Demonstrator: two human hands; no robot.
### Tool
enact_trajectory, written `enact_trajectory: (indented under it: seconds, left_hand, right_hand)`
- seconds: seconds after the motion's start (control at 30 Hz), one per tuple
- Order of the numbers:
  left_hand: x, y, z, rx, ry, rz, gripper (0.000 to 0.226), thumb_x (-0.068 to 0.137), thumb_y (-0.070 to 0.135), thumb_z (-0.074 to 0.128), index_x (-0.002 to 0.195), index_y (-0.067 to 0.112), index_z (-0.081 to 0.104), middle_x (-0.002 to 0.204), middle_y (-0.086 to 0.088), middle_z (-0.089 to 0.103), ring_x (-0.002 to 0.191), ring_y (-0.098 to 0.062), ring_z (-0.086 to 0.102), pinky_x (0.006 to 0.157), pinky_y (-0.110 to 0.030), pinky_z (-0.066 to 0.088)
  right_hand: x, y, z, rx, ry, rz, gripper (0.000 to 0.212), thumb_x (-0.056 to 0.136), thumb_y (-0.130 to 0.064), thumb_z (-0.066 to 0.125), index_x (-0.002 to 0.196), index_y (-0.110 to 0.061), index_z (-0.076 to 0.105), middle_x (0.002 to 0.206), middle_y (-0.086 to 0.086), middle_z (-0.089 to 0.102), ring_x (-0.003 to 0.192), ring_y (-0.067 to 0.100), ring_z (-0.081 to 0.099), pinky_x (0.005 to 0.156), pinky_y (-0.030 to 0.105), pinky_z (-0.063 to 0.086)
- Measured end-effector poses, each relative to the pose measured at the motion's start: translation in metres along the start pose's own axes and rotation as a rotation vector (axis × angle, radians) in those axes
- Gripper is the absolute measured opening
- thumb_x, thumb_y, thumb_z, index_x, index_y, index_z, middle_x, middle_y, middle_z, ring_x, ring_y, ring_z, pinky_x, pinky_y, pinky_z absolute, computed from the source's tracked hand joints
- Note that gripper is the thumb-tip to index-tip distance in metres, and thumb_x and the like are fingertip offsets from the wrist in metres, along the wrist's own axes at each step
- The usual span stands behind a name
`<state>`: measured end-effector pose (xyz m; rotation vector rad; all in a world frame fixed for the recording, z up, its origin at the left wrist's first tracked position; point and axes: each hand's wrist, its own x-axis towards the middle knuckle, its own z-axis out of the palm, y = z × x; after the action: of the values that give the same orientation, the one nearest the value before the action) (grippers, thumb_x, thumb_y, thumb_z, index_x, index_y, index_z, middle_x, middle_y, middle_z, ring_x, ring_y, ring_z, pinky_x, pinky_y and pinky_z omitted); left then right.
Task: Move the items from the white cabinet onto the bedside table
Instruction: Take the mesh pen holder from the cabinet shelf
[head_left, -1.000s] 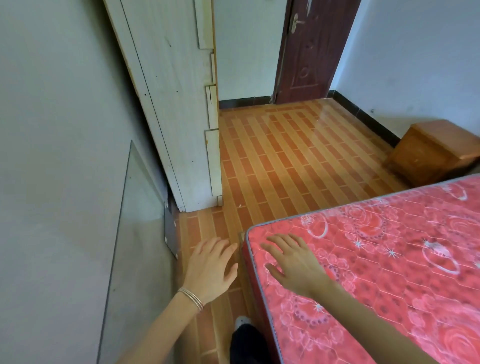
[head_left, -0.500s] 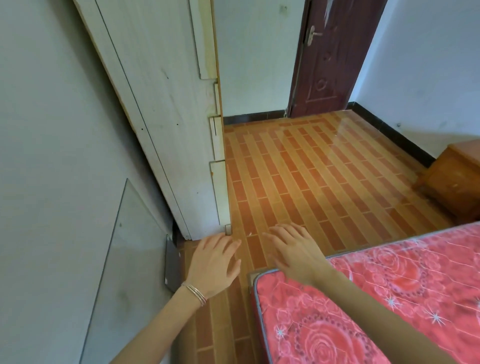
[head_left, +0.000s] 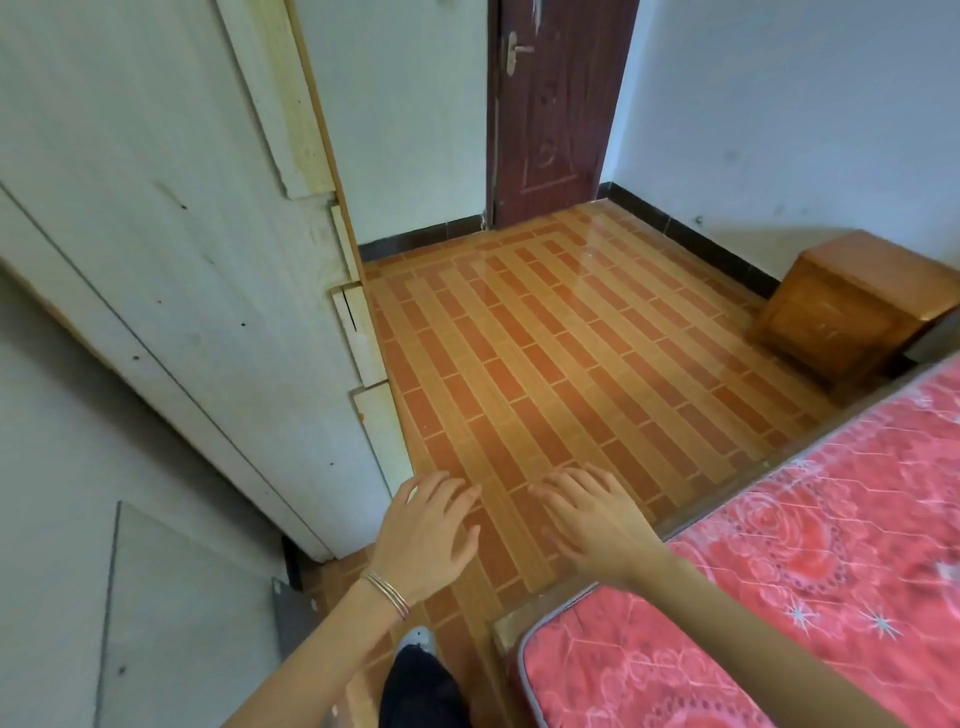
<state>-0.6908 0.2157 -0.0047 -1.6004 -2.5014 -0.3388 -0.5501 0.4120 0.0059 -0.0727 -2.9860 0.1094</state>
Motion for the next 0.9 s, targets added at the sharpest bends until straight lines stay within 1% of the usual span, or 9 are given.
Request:
enact_trajectory:
  seconds: [0.13, 0.23, 0.33, 0.4, 0.53, 0.67, 0.77, 0.83, 0.9]
  left_hand:
    - [0.052, -0.064, -0.002, -0.017, 0.015, 0.149, 0.043, 0.083, 0.041, 0.044, 0.111, 0.021, 0.068, 0.105, 0.003, 0.067, 0.103, -0.018, 0.059, 0.089, -0.036, 0.046]
    - [0.089, -0.103, -0.001, -0.023, 0.010, 0.269, 0.043, 0.084, 0.042, 0.045, 0.113, 0.020, 0.068, 0.107, 0.003, 0.067, 0.104, -0.018, 0.059, 0.093, -0.037, 0.042]
    - [0.128, -0.132, 0.002, -0.024, -0.019, 0.342, 0.044, 0.084, 0.042, 0.045, 0.114, 0.019, 0.067, 0.109, 0.000, 0.067, 0.107, -0.021, 0.059, 0.092, -0.041, 0.046]
    - [0.148, -0.143, 0.005, -0.045, -0.039, 0.363, 0.044, 0.086, 0.042, 0.044, 0.115, 0.017, 0.066, 0.110, -0.003, 0.067, 0.108, -0.023, 0.059, 0.091, -0.043, 0.048]
    - [0.183, -0.151, 0.007, -0.080, -0.053, 0.402, 0.046, 0.086, 0.041, 0.042, 0.115, 0.016, 0.067, 0.109, -0.004, 0.068, 0.106, -0.023, 0.060, 0.092, -0.043, 0.048]
    - [0.208, -0.151, 0.014, -0.107, -0.072, 0.399, 0.045, 0.086, 0.041, 0.041, 0.114, 0.017, 0.067, 0.108, -0.002, 0.068, 0.106, -0.022, 0.061, 0.093, -0.042, 0.046]
    - [0.228, -0.155, 0.025, -0.099, -0.099, 0.375, 0.047, 0.087, 0.043, 0.040, 0.118, 0.018, 0.065, 0.112, -0.002, 0.067, 0.108, -0.021, 0.059, 0.094, -0.042, 0.046]
    - [0.243, -0.158, 0.033, -0.095, -0.115, 0.366, 0.048, 0.087, 0.043, 0.039, 0.119, 0.019, 0.064, 0.113, -0.001, 0.066, 0.109, -0.021, 0.059, 0.094, -0.042, 0.047]
    - [0.264, -0.159, 0.040, -0.084, -0.108, 0.355, 0.048, 0.086, 0.044, 0.039, 0.117, 0.019, 0.066, 0.111, -0.001, 0.067, 0.107, -0.020, 0.060, 0.092, -0.042, 0.048]
  right_hand:
    - [0.062, 0.006, -0.001, -0.014, -0.002, 0.093, 0.049, 0.076, -0.040, 0.058, 0.122, -0.022, 0.052, 0.116, -0.002, 0.060, 0.109, 0.020, 0.056, 0.092, 0.045, 0.046]
    - [0.098, 0.008, -0.003, -0.028, 0.010, 0.155, 0.046, 0.080, -0.041, 0.053, 0.122, -0.023, 0.053, 0.117, -0.002, 0.059, 0.111, 0.019, 0.054, 0.094, 0.044, 0.045]
    - [0.124, 0.014, -0.005, -0.038, 0.027, 0.201, 0.045, 0.083, -0.041, 0.049, 0.123, -0.022, 0.053, 0.119, -0.002, 0.059, 0.113, 0.019, 0.054, 0.095, 0.045, 0.044]
    - [0.134, 0.018, -0.006, -0.041, 0.025, 0.238, 0.045, 0.083, -0.042, 0.046, 0.122, -0.022, 0.054, 0.120, -0.001, 0.059, 0.113, 0.018, 0.054, 0.096, 0.045, 0.043]
    - [0.151, 0.027, -0.011, -0.056, 0.016, 0.316, 0.050, 0.081, -0.044, 0.041, 0.122, -0.021, 0.056, 0.119, 0.000, 0.060, 0.111, 0.019, 0.055, 0.096, 0.046, 0.043]
    - [0.160, 0.042, -0.008, -0.054, -0.011, 0.388, 0.051, 0.081, -0.042, 0.038, 0.125, -0.021, 0.053, 0.124, 0.002, 0.057, 0.112, 0.019, 0.055, 0.096, 0.046, 0.043]
    - [0.170, 0.059, 0.001, -0.045, -0.032, 0.403, 0.052, 0.081, -0.042, 0.039, 0.126, -0.021, 0.051, 0.126, 0.003, 0.055, 0.112, 0.020, 0.055, 0.096, 0.046, 0.043]
    - [0.178, 0.076, 0.009, -0.051, -0.041, 0.394, 0.050, 0.082, -0.042, 0.044, 0.127, -0.021, 0.050, 0.127, 0.002, 0.054, 0.113, 0.019, 0.054, 0.097, 0.045, 0.043]
    - [0.188, 0.099, 0.014, -0.049, -0.045, 0.381, 0.049, 0.082, -0.041, 0.055, 0.128, -0.022, 0.050, 0.128, 0.000, 0.054, 0.113, 0.019, 0.053, 0.099, 0.045, 0.042]
